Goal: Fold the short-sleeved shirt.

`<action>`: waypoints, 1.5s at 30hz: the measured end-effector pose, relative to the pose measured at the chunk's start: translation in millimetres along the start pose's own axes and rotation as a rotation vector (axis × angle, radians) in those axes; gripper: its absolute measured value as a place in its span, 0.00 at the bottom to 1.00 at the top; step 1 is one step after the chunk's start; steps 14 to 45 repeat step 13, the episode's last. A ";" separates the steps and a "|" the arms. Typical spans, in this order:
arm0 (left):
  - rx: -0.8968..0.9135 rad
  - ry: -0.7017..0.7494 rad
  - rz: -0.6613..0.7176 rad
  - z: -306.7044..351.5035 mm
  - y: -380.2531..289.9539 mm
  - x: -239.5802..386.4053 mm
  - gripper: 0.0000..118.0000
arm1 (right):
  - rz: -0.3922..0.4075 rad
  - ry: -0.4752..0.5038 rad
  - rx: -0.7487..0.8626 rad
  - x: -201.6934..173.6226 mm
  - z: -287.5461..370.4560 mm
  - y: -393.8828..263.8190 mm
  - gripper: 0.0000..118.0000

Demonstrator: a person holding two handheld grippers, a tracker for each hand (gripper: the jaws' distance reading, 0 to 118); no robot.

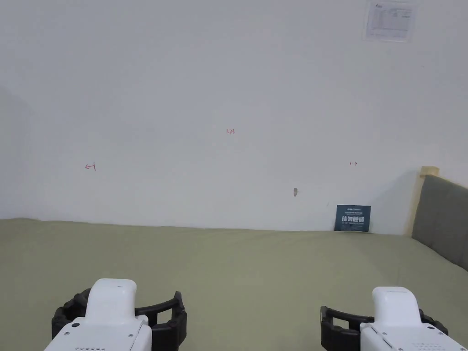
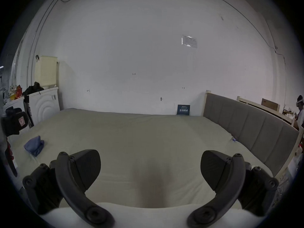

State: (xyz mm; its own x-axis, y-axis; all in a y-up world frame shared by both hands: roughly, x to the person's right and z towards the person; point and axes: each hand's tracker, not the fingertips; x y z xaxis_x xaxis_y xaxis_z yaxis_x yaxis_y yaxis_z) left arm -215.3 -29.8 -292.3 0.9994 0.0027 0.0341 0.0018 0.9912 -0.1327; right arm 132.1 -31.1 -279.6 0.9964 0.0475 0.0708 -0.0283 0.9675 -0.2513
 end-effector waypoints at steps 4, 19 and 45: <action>0.002 -0.002 0.005 0.5 1.2 0.5 1.00 | -0.008 -0.024 -0.008 2.1 0.0 5.6 1.00; 0.005 -0.012 0.034 1.3 -0.2 -0.8 1.00 | -0.110 -0.033 -0.007 13.4 -0.3 7.2 1.00; 0.005 -0.012 0.034 1.3 -0.2 -0.8 1.00 | -0.110 -0.033 -0.007 13.4 -0.3 7.2 1.00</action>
